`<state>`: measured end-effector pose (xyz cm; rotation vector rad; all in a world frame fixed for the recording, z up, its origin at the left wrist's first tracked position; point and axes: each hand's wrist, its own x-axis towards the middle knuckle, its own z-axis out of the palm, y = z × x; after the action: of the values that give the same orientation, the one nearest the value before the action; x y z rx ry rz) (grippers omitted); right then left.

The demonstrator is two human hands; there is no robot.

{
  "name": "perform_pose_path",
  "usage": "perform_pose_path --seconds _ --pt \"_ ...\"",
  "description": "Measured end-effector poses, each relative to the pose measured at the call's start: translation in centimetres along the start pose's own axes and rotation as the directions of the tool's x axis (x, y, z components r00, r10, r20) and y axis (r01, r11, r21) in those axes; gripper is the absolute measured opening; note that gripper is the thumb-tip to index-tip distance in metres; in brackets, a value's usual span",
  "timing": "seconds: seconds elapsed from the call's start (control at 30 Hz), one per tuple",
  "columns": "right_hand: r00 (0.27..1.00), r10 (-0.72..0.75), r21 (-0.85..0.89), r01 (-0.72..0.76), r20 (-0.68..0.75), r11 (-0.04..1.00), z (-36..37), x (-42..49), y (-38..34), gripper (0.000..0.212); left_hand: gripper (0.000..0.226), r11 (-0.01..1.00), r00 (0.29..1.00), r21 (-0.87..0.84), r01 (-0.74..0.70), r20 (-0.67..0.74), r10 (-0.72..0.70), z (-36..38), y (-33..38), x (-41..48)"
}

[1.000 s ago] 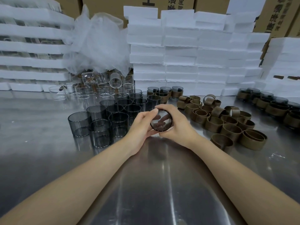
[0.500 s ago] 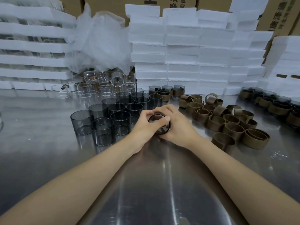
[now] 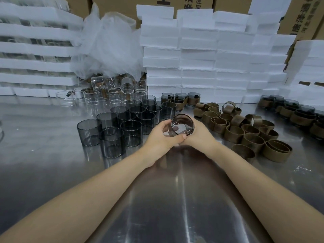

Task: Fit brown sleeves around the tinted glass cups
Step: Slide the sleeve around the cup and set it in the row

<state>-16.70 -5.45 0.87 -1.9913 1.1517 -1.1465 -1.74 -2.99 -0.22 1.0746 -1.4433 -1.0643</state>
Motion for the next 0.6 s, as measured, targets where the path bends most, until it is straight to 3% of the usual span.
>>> perform_pose_path --seconds 0.13,0.23,0.37,0.6 --pt "0.998 0.067 0.249 -0.067 0.011 0.966 -0.66 -0.18 0.2 0.06 0.044 0.986 0.998 -0.161 0.044 -0.033 -0.05 -0.28 0.46 -0.09" --pt "0.998 0.046 0.228 -0.037 -0.035 0.973 -0.46 0.01 -0.18 0.059 0.035 0.965 0.997 -0.252 0.077 -0.009 -0.082 -0.6 0.99 -0.08" --pt "0.999 0.037 0.237 -0.026 -0.039 0.971 0.12 -0.37 -0.43 0.059 0.052 0.988 0.997 -0.139 0.067 0.041 -0.061 -0.26 0.76 -0.26" --pt "0.999 0.029 0.22 -0.019 -0.039 0.975 0.25 -0.13 -0.32 0.059 0.039 0.979 0.998 -0.192 0.07 0.001 -0.071 -0.51 0.9 -0.21"
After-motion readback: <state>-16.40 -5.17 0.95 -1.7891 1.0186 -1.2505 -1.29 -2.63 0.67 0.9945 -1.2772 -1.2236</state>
